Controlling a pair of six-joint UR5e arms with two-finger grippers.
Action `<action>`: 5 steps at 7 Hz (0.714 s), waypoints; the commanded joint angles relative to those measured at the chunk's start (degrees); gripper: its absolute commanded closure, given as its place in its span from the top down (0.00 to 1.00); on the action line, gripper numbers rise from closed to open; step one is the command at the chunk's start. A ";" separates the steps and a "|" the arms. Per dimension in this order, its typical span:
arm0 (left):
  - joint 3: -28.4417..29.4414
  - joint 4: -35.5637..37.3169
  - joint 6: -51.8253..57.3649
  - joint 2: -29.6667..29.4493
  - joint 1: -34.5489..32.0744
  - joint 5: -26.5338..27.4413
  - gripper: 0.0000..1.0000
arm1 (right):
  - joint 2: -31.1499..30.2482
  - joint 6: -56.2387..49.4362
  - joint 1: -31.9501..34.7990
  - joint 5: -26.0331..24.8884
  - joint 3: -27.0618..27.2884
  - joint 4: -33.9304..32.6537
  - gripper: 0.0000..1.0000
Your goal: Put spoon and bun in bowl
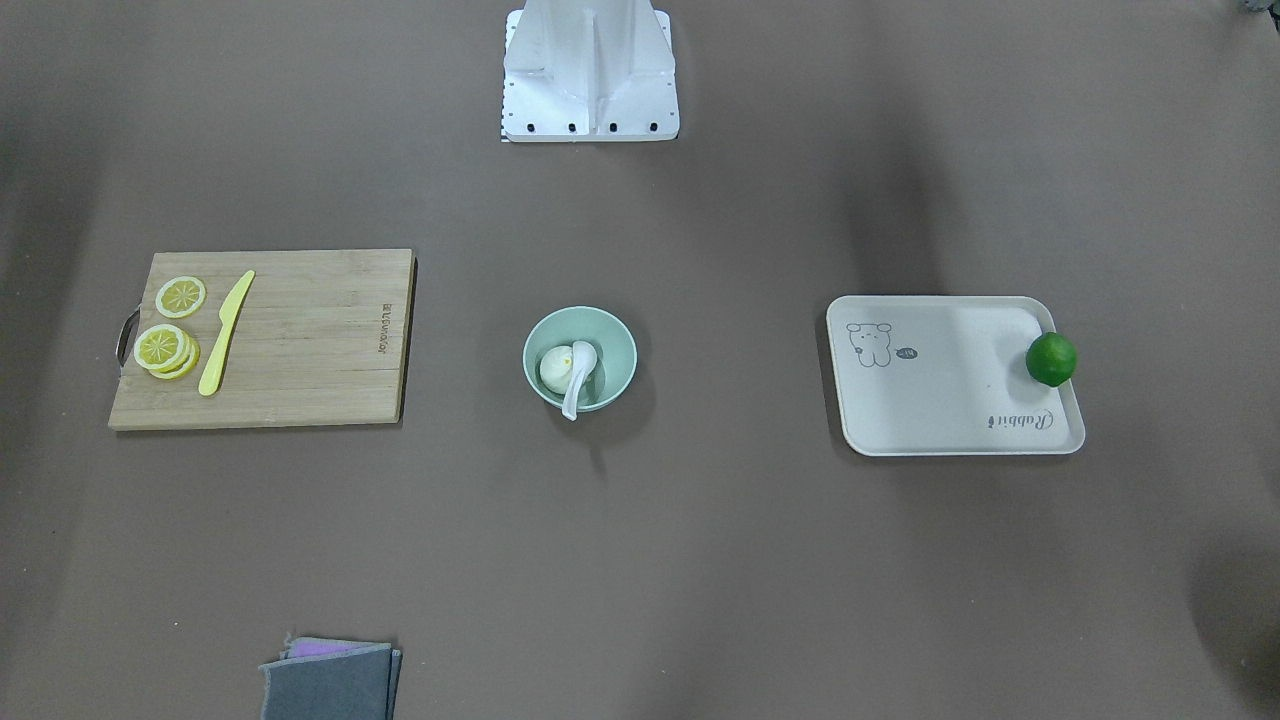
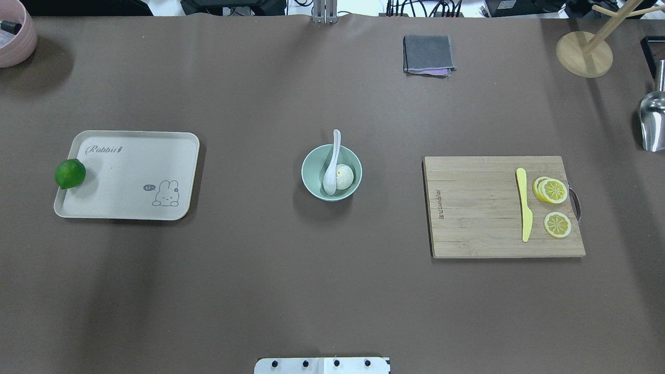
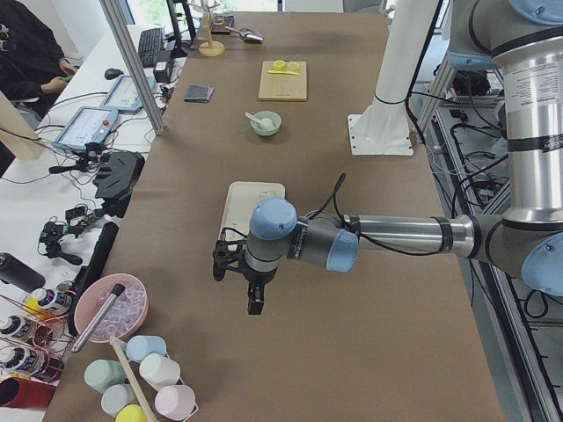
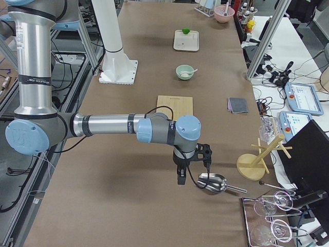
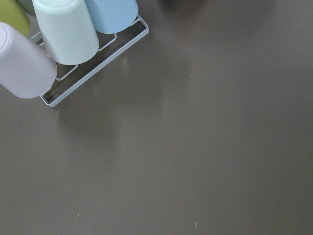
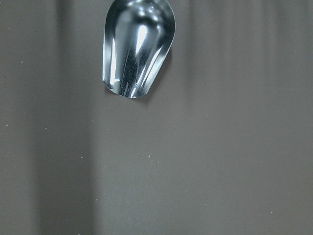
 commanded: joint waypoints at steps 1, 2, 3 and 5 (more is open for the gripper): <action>-2.74 3.16 -1.59 -0.24 0.12 -0.10 0.98 | 0.00 0.37 -0.13 0.59 0.22 0.13 1.00; -2.65 3.08 -1.59 -0.24 0.12 -0.18 0.98 | 0.00 0.37 -0.13 0.85 0.31 0.13 1.00; -2.56 3.08 -1.59 -0.24 0.12 -0.18 0.98 | 0.00 0.46 -0.13 0.94 0.23 0.05 1.00; -2.48 2.99 -1.59 -0.33 0.12 -0.10 0.98 | -0.09 0.54 -0.13 1.03 0.14 0.05 1.00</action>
